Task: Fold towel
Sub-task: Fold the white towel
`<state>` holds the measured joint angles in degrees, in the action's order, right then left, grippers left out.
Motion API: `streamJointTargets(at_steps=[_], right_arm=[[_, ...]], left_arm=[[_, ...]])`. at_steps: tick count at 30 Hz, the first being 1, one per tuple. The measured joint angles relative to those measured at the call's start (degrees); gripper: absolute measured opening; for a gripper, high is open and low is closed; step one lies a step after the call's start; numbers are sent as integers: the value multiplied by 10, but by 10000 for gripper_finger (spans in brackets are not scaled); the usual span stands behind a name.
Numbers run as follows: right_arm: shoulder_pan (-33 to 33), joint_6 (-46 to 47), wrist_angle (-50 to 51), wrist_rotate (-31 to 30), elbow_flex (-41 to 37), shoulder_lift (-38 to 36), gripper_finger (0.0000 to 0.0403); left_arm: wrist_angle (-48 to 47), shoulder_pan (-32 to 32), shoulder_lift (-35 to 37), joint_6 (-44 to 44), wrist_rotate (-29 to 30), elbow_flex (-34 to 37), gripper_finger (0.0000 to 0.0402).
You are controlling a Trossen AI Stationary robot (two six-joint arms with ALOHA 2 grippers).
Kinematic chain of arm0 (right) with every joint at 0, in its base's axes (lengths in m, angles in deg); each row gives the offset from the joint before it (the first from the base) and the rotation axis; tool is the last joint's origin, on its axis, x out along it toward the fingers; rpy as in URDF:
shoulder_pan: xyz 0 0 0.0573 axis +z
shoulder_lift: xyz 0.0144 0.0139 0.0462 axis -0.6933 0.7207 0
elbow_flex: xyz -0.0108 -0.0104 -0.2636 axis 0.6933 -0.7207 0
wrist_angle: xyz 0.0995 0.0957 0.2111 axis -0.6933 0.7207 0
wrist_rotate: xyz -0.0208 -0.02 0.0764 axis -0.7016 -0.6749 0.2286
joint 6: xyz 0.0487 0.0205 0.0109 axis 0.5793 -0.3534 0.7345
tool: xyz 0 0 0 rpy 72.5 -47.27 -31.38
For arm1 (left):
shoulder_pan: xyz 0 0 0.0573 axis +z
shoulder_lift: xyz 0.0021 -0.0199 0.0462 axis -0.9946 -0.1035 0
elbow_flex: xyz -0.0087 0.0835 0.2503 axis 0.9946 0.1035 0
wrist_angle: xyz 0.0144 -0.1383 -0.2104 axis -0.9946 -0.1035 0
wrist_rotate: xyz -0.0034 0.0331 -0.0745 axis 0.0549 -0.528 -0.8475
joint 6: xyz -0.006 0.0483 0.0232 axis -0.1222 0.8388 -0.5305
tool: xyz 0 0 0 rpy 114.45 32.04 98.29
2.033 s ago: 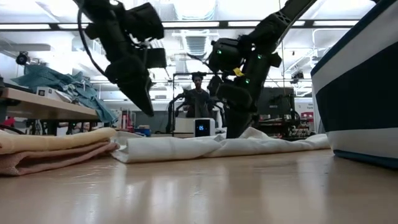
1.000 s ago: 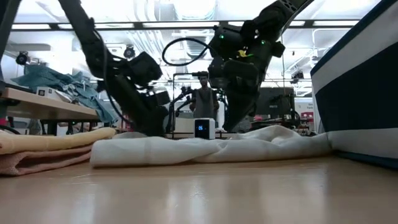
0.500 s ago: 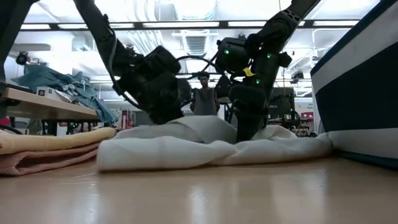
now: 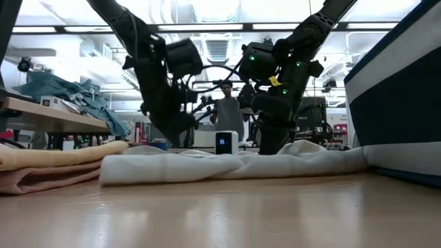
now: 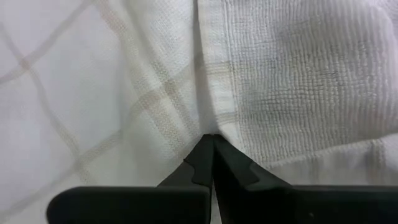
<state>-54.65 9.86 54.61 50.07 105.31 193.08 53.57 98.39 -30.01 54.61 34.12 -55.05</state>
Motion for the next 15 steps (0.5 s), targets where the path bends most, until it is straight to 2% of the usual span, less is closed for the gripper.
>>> streamJointTargets(at_steps=[4, 9, 15], right_arm=[[0, 0, -1, 2, 0, 0, 0], [0, 0, -2, 0, 0, 0, 0], [-4, -1, -1, -1, 0, -1, 0]], left_arm=[[29, -4, 28, -4, -21, 3, 5], [32, -4, 39, -4, -47, 5, 25], [18, -3, 36, -31, -180, 56, 39]])
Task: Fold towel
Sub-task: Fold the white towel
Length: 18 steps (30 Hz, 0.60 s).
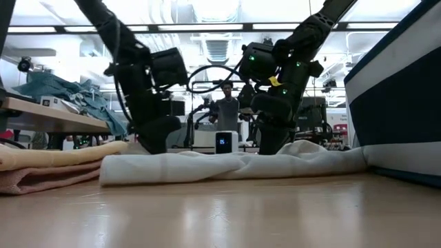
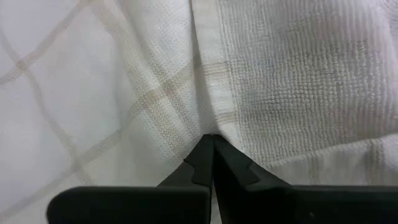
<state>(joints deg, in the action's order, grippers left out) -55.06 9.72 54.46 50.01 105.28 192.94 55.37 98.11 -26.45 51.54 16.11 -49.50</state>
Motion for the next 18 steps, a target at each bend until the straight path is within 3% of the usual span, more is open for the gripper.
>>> streamJointTargets(at_steps=[8, 12, 14, 18], right_arm=[[-6, -4, 0, -1, 0, -1, 0], [-9, -5, 1, 0, 0, -2, 0], [-10, -11, 1, 0, 0, -3, 0], [-11, -13, 1, -1, 0, -3, 0]], left_arm=[[76, 1, 14, -39, -52, 68, 10], [130, -2, 22, -13, -198, 68, 2], [134, -2, 21, -8, -237, 62, 4], [106, -2, 23, -16, -190, 59, 2]])
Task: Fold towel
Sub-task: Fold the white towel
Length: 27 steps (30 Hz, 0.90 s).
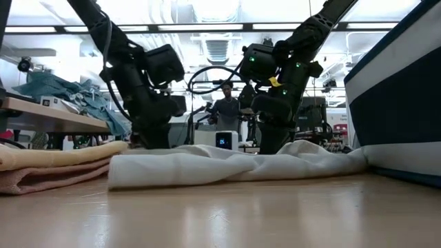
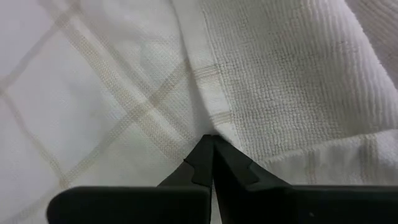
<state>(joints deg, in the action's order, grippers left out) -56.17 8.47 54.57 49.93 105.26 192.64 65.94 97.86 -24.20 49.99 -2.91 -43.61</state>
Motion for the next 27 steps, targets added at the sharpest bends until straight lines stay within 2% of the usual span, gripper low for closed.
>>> streamJointTargets(at_steps=[4, 7, 9, 15, 21, 27], right_arm=[[0, 2, 1, 0, 0, 0, 0], [0, 2, 1, 0, 0, 0, 0], [0, 2, 0, -2, 0, 0, 0], [0, 0, -3, -2, 0, 0, 0], [-1, -2, -5, -1, 0, 0, 0], [-1, -2, -16, -1, 0, 0, 0]], left_arm=[[-4, 0, 2, -24, 42, 16, 2], [-24, 1, 4, -57, 138, 21, 3], [-39, 2, 8, -63, 178, 22, 4], [-59, 2, 48, -58, 174, 28, 1], [-53, 2, 126, -46, 181, 28, 10], [-50, 12, 173, -30, 274, 62, 1]])
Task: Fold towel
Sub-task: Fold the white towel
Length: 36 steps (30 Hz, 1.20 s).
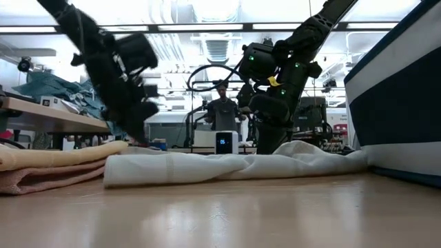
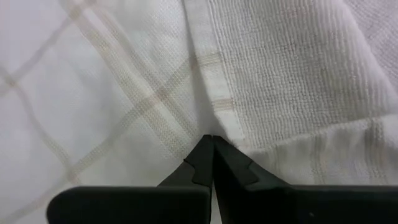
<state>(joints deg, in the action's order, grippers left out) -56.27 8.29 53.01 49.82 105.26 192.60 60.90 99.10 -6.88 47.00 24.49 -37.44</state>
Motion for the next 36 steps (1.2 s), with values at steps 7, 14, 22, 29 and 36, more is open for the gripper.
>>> streamJointTargets(at_steps=[7, 14, 22, 29, 36], right_arm=[[0, 0, -1, 0, 0, 0, 0], [0, 0, -4, 1, 0, 0, 0], [3, 0, -7, 3, 0, 0, 0], [14, 21, -66, 4, 0, 1, 0], [18, 29, -157, 3, 1, 8, 0]], left_arm=[[50, 11, -17, -49, -47, 94, 1], [34, 19, -13, -113, 3, 109, 1], [69, 18, -16, -98, -69, 56, 1], [63, 18, -49, -112, -75, 45, 0], [150, 9, -110, -154, -157, 39, 0]])
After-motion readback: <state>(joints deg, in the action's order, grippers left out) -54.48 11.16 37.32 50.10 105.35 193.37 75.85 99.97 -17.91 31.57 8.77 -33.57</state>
